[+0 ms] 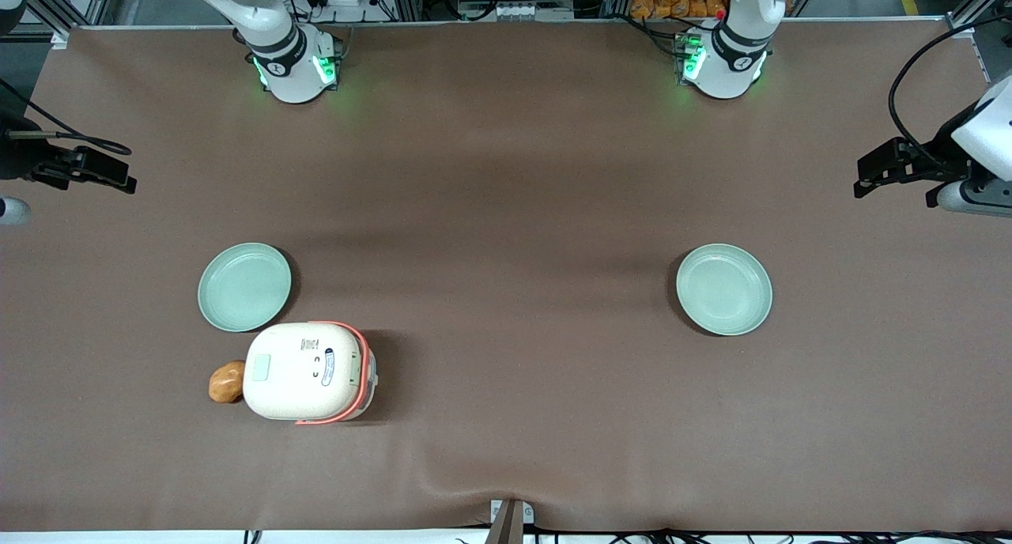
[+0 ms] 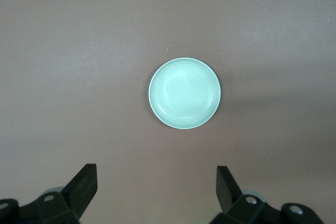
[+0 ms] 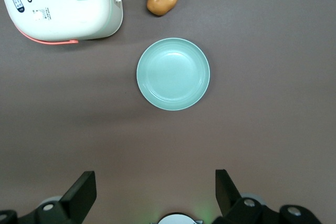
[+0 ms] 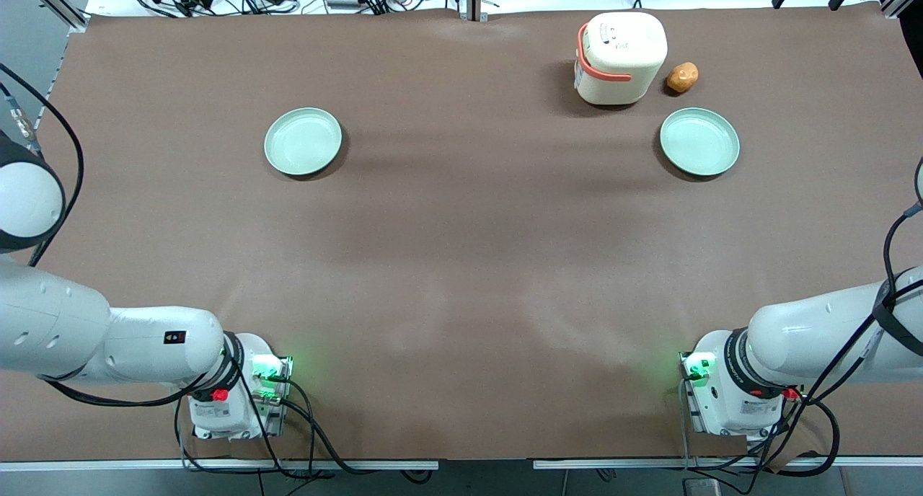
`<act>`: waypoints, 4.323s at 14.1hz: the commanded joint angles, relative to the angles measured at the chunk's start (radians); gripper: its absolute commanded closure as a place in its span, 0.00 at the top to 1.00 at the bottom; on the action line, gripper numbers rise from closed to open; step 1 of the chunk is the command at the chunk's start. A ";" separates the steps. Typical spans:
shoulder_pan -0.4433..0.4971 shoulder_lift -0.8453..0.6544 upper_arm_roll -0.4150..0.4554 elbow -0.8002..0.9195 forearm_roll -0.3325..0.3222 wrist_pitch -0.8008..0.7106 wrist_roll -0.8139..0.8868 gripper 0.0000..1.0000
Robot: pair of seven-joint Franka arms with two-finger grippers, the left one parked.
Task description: Press rice cooker button with right arm
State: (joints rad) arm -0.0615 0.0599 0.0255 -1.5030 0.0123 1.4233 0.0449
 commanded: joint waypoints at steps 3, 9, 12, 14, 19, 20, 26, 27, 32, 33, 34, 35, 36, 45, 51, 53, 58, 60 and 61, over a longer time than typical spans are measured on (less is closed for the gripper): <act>-0.001 -0.014 -0.001 -0.006 -0.020 0.011 0.006 1.00; -0.004 -0.011 -0.004 -0.011 -0.006 0.006 0.010 1.00; 0.005 -0.006 -0.002 -0.008 -0.014 0.013 -0.005 1.00; 0.020 -0.003 0.001 -0.006 -0.009 0.016 -0.005 1.00; 0.057 0.031 0.004 -0.006 0.001 0.042 -0.005 1.00; 0.071 0.038 0.004 -0.006 0.001 0.042 -0.003 1.00; 0.135 0.127 0.004 -0.009 -0.014 0.284 0.009 1.00; 0.141 0.142 0.004 -0.009 -0.011 0.302 0.010 0.92; 0.164 0.244 0.004 -0.006 0.001 0.463 0.010 0.25; 0.166 0.261 0.004 -0.006 0.000 0.492 0.010 0.12; 0.166 0.277 0.004 -0.006 0.000 0.517 0.010 0.08; 0.166 0.293 0.004 -0.006 0.000 0.540 0.010 0.00; 0.175 0.310 0.004 -0.006 -0.002 0.563 0.010 0.00; 0.201 0.406 -0.001 -0.006 -0.014 0.769 -0.005 0.00; 0.189 0.443 -0.007 -0.006 -0.017 0.792 -0.005 0.00; 0.190 0.449 -0.025 -0.006 -0.017 0.793 -0.005 0.00; 0.189 0.468 -0.027 -0.009 -0.017 0.827 -0.005 0.00; 0.190 0.475 -0.027 -0.009 -0.017 0.829 -0.003 0.00; 0.190 0.477 -0.027 -0.009 -0.015 0.829 -0.003 0.00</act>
State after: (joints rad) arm 0.1347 0.5284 -0.0063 -1.5168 0.0128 2.2386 0.0437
